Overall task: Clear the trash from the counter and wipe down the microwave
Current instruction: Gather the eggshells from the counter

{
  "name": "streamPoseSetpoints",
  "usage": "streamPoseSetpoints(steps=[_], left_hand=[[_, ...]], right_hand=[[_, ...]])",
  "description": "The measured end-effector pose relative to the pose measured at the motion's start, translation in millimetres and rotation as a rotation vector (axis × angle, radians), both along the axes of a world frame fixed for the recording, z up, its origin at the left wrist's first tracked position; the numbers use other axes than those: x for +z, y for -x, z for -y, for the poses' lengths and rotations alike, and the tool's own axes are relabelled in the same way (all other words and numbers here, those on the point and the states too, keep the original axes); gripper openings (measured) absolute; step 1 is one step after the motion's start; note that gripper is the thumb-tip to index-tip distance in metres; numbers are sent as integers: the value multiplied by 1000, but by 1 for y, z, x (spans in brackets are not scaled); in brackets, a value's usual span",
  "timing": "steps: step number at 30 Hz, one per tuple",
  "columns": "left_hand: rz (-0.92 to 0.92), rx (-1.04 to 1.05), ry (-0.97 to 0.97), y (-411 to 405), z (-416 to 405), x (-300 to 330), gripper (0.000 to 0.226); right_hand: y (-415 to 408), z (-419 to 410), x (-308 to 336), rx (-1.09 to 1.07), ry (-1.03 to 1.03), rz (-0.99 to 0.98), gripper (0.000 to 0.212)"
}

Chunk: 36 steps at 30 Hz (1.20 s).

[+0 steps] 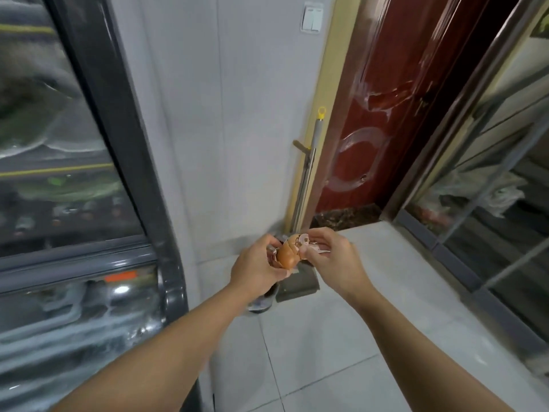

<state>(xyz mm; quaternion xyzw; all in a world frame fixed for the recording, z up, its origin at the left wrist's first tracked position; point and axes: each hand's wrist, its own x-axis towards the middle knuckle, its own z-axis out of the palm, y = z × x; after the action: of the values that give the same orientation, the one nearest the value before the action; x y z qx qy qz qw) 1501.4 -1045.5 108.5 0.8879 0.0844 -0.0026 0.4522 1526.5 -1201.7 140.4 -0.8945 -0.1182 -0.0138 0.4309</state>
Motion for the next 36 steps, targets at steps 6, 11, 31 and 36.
streamPoseSetpoints(steps=[6,11,31,36], left_hand=[[-40,22,-23,-85,-16,-28,50],[-73,72,17,-136,-26,-65,47],[-222,278,-99,-318,-25,-285,36],[-275,311,-90,-333,-28,-343,40]], right_hand=[[-88,-14,-35,17,-20,-72,26],[-147,-25,-72,50,-18,-136,28],[-369,-42,-297,263,43,-469,30],[-390,-49,-357,277,101,-552,28]])
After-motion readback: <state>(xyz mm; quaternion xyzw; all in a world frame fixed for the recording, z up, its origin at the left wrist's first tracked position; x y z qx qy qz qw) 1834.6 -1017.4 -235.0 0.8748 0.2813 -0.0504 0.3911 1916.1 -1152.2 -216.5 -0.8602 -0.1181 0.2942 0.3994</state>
